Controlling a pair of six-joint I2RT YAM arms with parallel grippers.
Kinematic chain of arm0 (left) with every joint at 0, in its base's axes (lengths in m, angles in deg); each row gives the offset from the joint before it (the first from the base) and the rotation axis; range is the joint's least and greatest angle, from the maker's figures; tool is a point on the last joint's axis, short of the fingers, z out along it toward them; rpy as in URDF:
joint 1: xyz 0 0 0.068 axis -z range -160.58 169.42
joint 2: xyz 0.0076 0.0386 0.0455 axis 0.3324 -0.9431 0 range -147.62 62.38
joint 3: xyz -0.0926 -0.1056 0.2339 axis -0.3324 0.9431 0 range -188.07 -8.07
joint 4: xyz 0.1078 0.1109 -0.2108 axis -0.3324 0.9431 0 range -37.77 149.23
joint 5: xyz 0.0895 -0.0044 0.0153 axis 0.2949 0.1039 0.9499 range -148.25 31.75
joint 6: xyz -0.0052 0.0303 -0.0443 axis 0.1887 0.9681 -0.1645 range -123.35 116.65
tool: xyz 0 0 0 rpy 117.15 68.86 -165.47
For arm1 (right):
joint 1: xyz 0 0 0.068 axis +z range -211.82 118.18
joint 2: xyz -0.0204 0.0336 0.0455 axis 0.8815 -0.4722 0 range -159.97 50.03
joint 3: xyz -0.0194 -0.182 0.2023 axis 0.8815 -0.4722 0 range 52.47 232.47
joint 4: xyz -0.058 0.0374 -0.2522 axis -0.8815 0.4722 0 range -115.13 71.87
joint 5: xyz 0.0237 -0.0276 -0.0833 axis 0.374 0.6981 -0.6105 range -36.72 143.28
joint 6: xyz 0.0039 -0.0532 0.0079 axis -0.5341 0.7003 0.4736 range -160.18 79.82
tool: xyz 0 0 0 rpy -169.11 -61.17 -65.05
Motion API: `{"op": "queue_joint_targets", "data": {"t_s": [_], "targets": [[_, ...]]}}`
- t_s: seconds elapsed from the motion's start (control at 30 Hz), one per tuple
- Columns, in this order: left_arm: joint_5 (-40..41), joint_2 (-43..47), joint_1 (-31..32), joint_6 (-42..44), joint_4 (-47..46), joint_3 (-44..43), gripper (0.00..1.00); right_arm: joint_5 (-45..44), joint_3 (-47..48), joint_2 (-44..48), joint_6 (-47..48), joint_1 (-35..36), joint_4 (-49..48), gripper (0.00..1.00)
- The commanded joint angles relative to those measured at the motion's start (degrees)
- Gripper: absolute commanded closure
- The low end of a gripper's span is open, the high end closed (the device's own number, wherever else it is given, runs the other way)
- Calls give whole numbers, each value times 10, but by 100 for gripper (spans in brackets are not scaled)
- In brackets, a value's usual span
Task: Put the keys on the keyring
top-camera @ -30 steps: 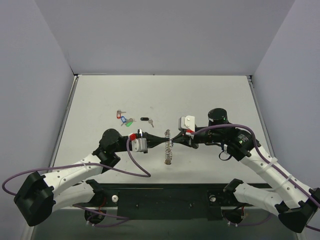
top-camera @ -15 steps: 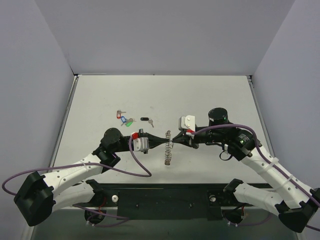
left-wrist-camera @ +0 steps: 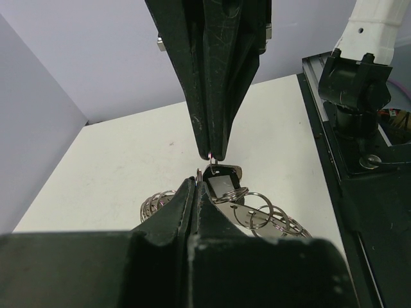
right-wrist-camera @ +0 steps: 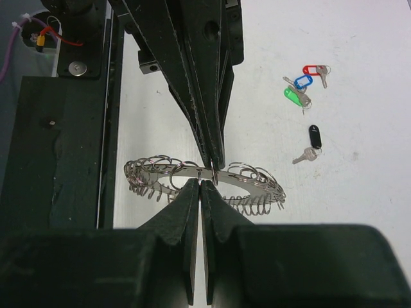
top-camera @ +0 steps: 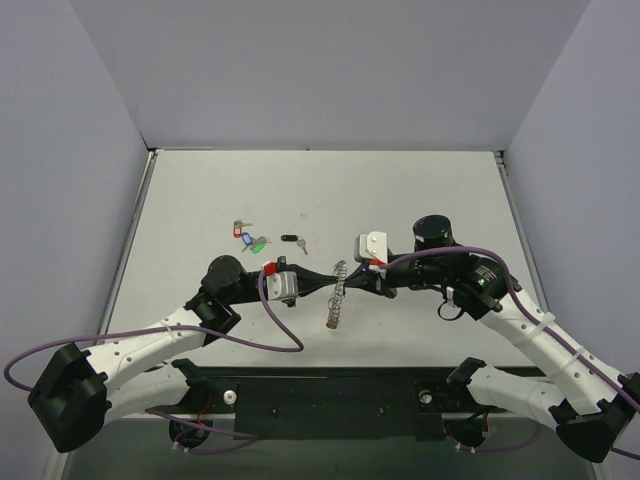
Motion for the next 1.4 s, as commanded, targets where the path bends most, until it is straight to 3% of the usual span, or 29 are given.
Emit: {"op": "queue_joint_targets", "data": {"t_s": [0.0, 1.37], "targets": [[6, 15, -3, 0, -44, -20, 100, 2, 26, 5, 2, -4, -1, 100], [0, 10, -6, -29, -86, -11, 100, -36, 14, 7, -21, -7, -30, 100]]}}
